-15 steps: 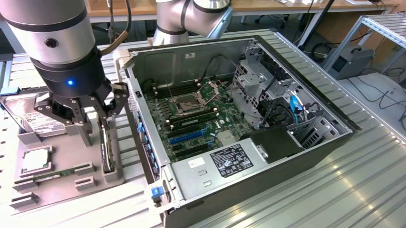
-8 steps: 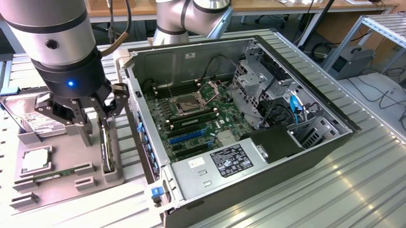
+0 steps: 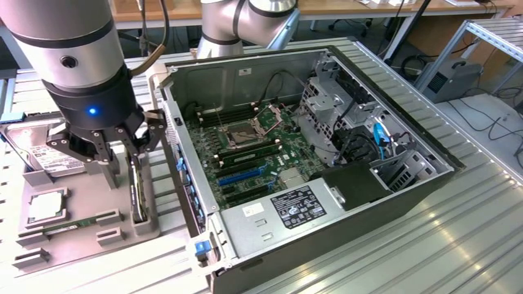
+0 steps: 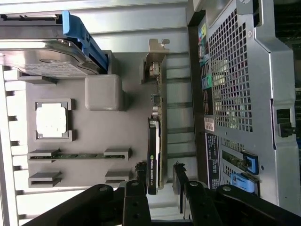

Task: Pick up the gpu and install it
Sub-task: 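Pick up the gpu and move the gpu toward the slot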

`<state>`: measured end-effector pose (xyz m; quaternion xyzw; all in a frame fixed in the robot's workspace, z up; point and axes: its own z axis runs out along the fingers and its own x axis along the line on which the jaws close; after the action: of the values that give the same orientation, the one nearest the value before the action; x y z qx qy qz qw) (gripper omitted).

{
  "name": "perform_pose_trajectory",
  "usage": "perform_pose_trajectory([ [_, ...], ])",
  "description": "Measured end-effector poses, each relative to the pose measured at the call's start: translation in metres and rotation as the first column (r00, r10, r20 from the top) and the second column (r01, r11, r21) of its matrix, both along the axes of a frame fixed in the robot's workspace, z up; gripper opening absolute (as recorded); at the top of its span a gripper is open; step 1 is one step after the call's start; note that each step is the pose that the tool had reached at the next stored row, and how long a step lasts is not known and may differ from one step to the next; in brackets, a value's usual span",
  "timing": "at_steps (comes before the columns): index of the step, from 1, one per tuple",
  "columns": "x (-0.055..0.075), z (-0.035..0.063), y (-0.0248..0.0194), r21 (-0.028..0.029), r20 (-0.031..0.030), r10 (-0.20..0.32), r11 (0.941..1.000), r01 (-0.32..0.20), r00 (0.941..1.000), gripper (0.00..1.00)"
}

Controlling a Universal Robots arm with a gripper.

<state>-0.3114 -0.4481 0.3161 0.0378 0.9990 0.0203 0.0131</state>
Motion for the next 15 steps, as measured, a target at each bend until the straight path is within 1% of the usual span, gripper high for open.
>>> perform_pose_trajectory([
  [6, 0.0000, -0.0056, 0.0000, -0.0001, -0.0002, 0.000, 1.0000, 0.000, 1.0000, 0.36],
  [13, 0.0000, -0.0058, 0.0000, 0.0000, -0.0001, 0.000, 1.0000, 0.000, 1.0000, 0.36],
  [14, 0.0000, -0.0058, 0.0000, 0.0000, 0.0000, 0.000, 1.0000, 0.000, 1.0000, 0.37],
  [15, 0.0000, -0.0058, 0.0000, 0.0000, -0.0001, 0.000, 1.0000, 0.000, 1.0000, 0.43],
])
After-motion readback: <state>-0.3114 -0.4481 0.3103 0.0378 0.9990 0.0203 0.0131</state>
